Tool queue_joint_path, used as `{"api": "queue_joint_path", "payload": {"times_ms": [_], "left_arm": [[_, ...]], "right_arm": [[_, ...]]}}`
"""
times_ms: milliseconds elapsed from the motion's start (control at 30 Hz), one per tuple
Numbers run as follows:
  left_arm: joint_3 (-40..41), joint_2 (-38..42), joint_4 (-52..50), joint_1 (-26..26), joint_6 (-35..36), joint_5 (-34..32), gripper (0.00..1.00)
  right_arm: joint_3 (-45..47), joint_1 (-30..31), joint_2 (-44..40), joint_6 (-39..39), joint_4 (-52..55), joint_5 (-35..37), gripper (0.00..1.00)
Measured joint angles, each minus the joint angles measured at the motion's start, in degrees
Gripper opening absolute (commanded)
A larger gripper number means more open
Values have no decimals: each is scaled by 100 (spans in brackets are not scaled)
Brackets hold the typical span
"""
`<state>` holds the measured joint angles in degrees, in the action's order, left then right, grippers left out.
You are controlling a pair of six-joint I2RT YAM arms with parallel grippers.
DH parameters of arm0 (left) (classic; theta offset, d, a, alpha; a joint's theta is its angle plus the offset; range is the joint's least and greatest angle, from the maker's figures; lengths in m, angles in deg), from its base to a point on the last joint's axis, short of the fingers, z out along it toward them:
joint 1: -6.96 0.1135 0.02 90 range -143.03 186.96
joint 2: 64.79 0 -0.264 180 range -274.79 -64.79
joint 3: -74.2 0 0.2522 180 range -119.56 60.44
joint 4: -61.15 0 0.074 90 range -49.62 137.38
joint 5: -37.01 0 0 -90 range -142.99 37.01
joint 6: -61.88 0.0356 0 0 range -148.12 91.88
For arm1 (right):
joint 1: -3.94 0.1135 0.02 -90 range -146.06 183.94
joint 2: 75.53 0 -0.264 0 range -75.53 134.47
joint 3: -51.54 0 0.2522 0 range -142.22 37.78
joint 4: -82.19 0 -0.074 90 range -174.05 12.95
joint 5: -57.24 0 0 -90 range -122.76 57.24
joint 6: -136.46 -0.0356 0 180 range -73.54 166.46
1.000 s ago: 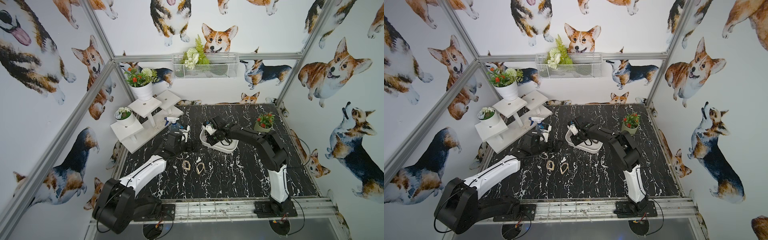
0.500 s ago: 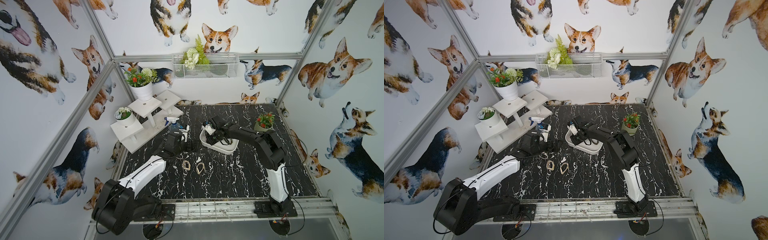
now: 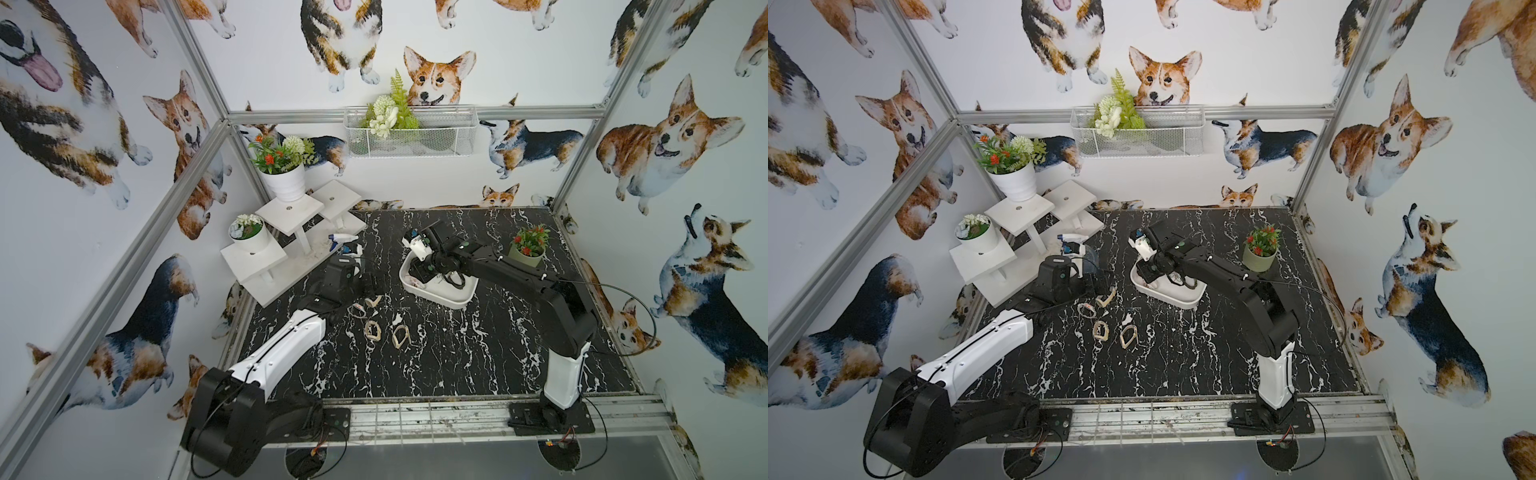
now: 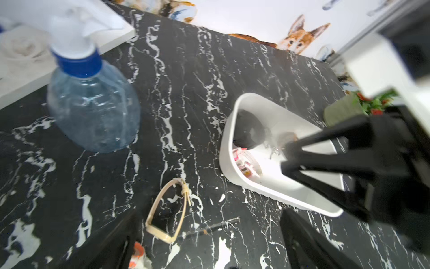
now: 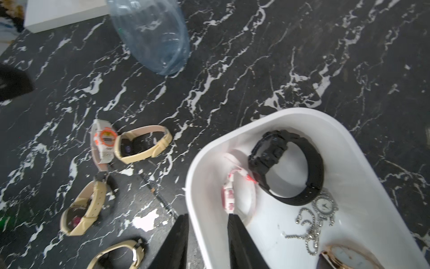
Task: Put the watch into the storage box
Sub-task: Place the watch in the storage box, then pick up the watch at the center of the board.
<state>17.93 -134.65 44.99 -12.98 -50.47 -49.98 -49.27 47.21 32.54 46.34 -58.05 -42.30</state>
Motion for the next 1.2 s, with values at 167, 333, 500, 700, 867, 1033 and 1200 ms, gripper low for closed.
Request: {"api": "queue_joint_path", "payload": {"times_ms": [167, 333, 500, 700, 867, 1033, 1200], "left_arm": [[57, 87, -249, 612, -498, -114, 100], [76, 122, -474, 903, -789, -151, 100], [273, 125, -514, 1139, -960, -236, 100], [448, 179, -501, 1209, -1067, -267, 100], [564, 343, -461, 1217, -1069, -361, 100], [625, 479, -439, 1217, -1086, -505, 100], [625, 483, -415, 1217, -1086, -551, 100]], "right_arm": [[63, 577, 0, 177, -125, -146, 39], [-214, 879, 420, 188, -184, -223, 42], [-807, 1137, 992, 238, -116, -240, 43], [-1512, 1147, 1639, 271, 94, -168, 43], [-2055, 1158, 2153, 271, 348, -179, 43], [-2350, 1176, 2485, 273, 531, -229, 41], [-2468, 1189, 2710, 280, 682, -247, 31]]}}
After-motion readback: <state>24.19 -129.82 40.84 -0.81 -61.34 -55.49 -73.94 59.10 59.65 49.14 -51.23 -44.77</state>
